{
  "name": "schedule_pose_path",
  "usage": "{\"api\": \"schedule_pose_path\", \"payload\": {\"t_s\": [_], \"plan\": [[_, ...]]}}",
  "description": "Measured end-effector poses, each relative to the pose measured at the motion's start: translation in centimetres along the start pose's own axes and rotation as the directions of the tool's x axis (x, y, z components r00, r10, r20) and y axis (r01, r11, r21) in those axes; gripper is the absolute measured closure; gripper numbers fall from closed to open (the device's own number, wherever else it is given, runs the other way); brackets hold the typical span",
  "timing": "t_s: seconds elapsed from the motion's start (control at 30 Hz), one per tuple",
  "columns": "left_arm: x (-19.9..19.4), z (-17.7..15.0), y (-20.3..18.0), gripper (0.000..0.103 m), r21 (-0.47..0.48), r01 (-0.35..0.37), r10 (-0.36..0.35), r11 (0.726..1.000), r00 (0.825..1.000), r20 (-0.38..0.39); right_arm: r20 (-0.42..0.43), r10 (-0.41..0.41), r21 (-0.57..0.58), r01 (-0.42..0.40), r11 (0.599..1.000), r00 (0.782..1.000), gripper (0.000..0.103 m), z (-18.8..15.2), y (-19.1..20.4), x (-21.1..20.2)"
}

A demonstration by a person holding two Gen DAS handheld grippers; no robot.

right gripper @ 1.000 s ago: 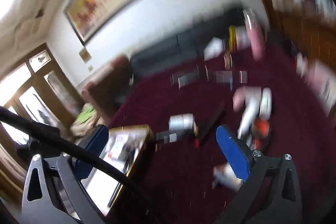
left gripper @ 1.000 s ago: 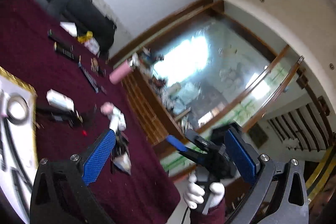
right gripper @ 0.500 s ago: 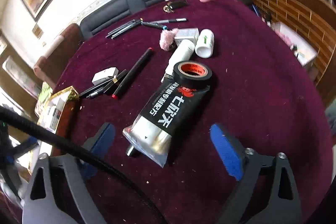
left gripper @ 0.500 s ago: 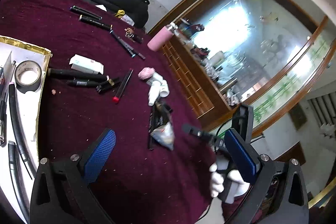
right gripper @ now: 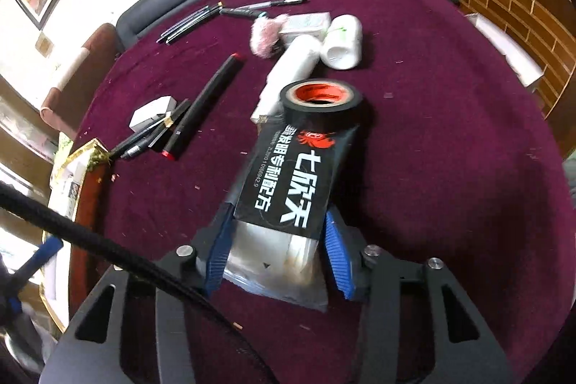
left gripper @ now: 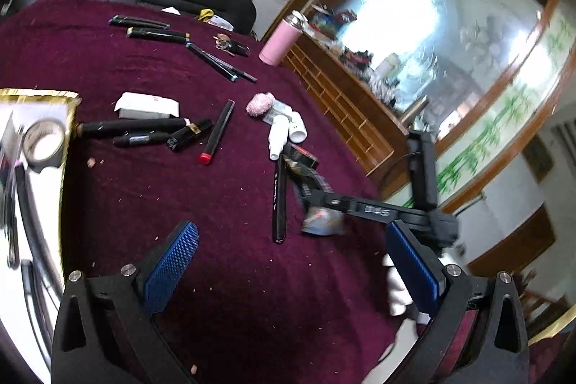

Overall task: Organize objects
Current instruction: 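Grasp a black marker with the left gripper while the right gripper grasps the black-and-silver packet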

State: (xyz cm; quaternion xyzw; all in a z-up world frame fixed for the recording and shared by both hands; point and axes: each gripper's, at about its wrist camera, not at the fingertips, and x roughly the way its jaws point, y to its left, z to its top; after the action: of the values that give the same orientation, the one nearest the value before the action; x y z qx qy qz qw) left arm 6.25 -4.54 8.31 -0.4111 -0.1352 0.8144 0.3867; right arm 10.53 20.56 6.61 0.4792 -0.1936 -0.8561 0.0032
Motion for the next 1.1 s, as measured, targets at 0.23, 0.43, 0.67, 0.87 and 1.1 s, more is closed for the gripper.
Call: {"api": "schedule_pose_path", "payload": {"t_s": [0.23,0.43,0.67,0.87,1.1], "plan": [[7.4,0.5,-3.8,0.002,0.204,-0.123,0.153,0.971,0.979,-0.136,0.010,-0.024,0.030,0.024,0.999,1.000,0.059,-1.4,-4.5,-2.3],[14.0,1.2,-5.8,0.006,0.420,-0.179,0.275,0.890,0.944,-0.180,0.018,0.002,0.033,-0.002,0.999,1.000,0.058,-1.8,-5.8,-2.6],[19.0,0.3,-6.3,0.033,0.545,-0.211,0.391,0.811,0.889,-0.238,0.005,0.023,0.024,-0.023,0.999,1.000,0.053,-1.6,-5.8,-2.1],[17.7,1.4,-5.7,0.092,0.459,-0.185,0.328,0.869,0.910,-0.255,0.012,0.017,0.017,-0.017,1.000,1.000,0.053,-1.1,-5.5,-1.7],[14.5,0.6,-4.2,0.092,0.351,-0.182,0.270,0.918,0.937,-0.221,0.004,-0.068,0.007,0.068,0.998,0.998,0.053,0.2,-4.7,-0.2]]}}
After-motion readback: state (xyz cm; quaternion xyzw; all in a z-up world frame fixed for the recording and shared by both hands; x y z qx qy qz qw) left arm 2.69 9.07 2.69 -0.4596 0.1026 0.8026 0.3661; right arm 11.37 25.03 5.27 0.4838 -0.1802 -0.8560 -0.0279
